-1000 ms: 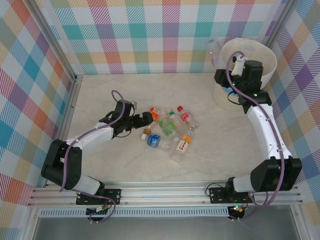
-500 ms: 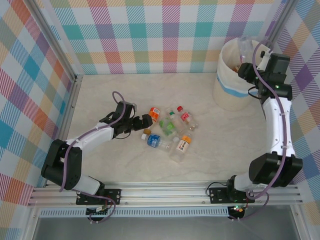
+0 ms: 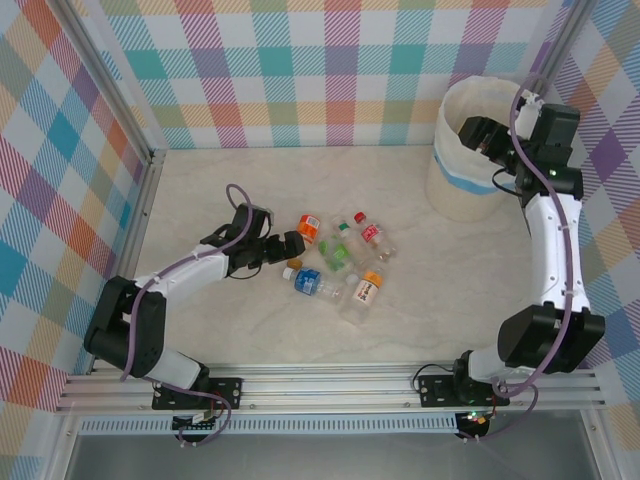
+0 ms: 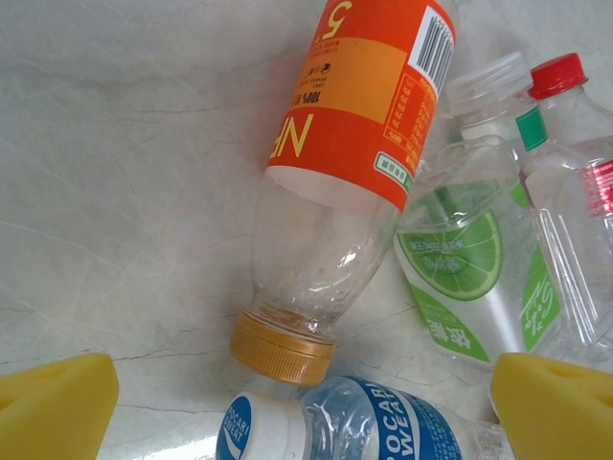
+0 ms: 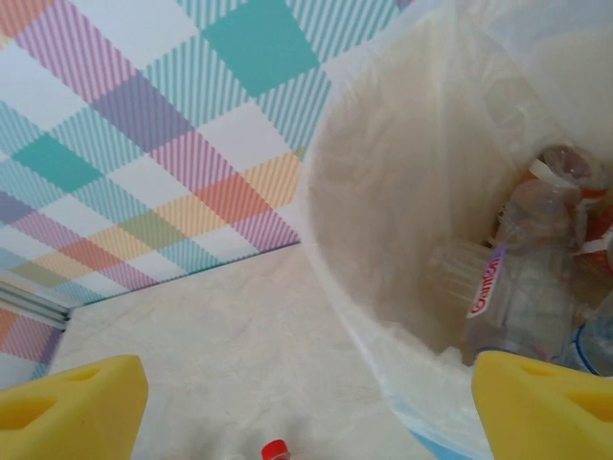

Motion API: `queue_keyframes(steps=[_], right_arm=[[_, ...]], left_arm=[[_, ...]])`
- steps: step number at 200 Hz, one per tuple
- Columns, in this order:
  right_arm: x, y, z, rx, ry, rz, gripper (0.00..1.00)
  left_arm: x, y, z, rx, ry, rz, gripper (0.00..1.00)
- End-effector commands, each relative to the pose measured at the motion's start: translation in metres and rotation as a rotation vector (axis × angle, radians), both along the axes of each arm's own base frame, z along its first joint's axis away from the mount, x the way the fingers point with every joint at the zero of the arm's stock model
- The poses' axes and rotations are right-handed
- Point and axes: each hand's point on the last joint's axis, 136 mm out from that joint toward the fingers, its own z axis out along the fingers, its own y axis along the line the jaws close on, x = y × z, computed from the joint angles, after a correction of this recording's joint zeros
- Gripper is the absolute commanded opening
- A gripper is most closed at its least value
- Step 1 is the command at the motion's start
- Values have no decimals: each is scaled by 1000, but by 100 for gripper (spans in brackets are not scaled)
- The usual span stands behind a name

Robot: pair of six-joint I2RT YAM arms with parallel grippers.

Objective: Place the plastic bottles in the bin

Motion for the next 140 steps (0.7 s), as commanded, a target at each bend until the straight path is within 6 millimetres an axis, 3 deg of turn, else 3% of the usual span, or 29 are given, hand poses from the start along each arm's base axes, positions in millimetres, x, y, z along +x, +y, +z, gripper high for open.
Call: queue_keyframes(steps=[1, 23, 37, 91, 112, 140], right_arm=[[-18, 24, 20, 59, -84, 116, 91], [-36, 53, 19, 129, -117, 255, 100], [-47, 69, 14, 152, -122, 313, 100], [-75, 135, -36, 155, -60, 428, 100], [-78, 147, -48, 193, -76, 405, 100], [-74, 145, -60, 272, -84, 349, 100]], left_arm=[[2, -2, 0, 24, 7, -31, 100], [3, -1, -2, 46, 2, -44, 97], [3, -4, -2, 49, 3, -70, 93], [8, -14, -21, 107, 55, -151, 83], [11, -17, -30, 136, 74, -161, 80], [8, -28, -40, 139, 85, -206, 78]])
